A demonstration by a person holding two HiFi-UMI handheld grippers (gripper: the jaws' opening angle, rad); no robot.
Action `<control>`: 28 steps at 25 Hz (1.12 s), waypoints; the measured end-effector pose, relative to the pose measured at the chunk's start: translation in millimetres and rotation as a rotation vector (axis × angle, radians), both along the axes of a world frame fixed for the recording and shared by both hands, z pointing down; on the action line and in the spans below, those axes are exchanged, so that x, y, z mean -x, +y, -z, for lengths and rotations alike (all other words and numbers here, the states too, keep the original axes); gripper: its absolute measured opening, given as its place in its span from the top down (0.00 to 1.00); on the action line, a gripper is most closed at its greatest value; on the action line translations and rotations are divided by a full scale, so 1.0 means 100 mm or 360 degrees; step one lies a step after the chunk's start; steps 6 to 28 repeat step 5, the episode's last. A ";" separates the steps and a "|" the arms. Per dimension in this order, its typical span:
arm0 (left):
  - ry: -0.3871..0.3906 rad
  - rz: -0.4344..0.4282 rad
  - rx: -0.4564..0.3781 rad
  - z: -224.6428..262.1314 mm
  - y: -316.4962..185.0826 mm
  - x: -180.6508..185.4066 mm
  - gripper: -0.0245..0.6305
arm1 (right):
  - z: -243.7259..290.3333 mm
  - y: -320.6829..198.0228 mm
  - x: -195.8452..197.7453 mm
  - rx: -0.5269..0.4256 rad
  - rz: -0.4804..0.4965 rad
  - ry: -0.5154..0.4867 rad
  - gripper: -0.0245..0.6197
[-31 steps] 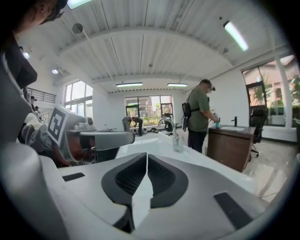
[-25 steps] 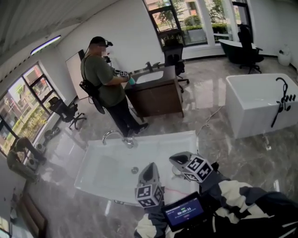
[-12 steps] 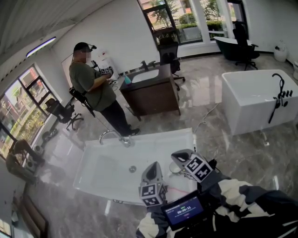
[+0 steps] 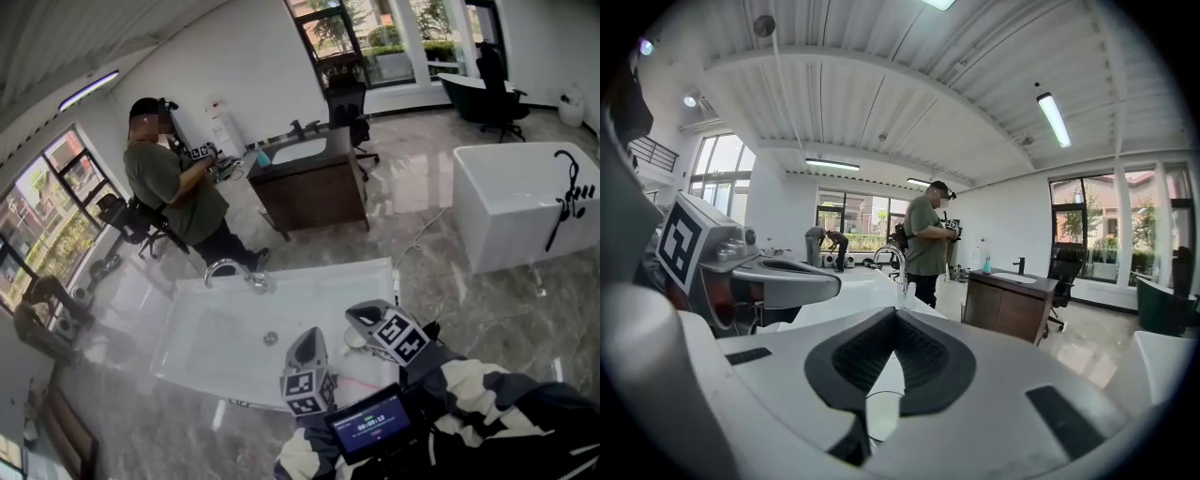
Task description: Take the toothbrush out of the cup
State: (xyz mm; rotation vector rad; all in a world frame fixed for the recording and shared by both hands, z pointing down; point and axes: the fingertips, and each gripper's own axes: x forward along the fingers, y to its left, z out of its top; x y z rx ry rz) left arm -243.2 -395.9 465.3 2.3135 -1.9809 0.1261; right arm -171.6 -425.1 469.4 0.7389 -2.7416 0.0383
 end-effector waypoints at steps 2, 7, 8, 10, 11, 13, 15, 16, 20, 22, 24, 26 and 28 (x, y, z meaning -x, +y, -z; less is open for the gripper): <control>0.0004 0.0004 0.0008 -0.01 0.00 0.00 0.96 | -0.03 -0.01 0.01 0.0009 0.0007 0.0003 0.97; 0.0001 0.0010 0.0011 -0.02 0.00 0.03 0.96 | -0.05 -0.03 0.06 0.0008 0.0011 0.0003 0.97; 0.0001 0.0010 0.0011 -0.02 0.00 0.03 0.96 | -0.05 -0.03 0.06 0.0008 0.0011 0.0003 0.97; 0.0001 0.0010 0.0011 -0.02 0.00 0.03 0.96 | -0.05 -0.03 0.06 0.0008 0.0011 0.0003 0.97; 0.0001 0.0010 0.0011 -0.02 0.00 0.03 0.96 | -0.05 -0.03 0.06 0.0008 0.0011 0.0003 0.97; 0.0001 0.0010 0.0011 -0.02 0.00 0.03 0.96 | -0.05 -0.03 0.06 0.0008 0.0011 0.0003 0.97; 0.0001 0.0010 0.0011 -0.02 0.00 0.03 0.96 | -0.05 -0.03 0.06 0.0008 0.0011 0.0003 0.97; 0.0001 0.0010 0.0011 -0.02 0.00 0.03 0.96 | -0.05 -0.03 0.06 0.0008 0.0011 0.0003 0.97; 0.0001 0.0010 0.0011 -0.02 0.00 0.03 0.96 | -0.05 -0.03 0.06 0.0008 0.0011 0.0003 0.97; 0.0001 0.0010 0.0011 -0.02 0.00 0.03 0.96 | -0.05 -0.03 0.06 0.0008 0.0011 0.0003 0.97; 0.0001 0.0010 0.0011 -0.02 0.00 0.03 0.96 | -0.05 -0.03 0.06 0.0008 0.0011 0.0003 0.97; 0.0001 0.0010 0.0011 -0.02 0.00 0.03 0.96 | -0.05 -0.03 0.06 0.0008 0.0011 0.0003 0.97; 0.0001 0.0010 0.0011 -0.02 0.00 0.03 0.96 | -0.05 -0.03 0.06 0.0008 0.0011 0.0003 0.97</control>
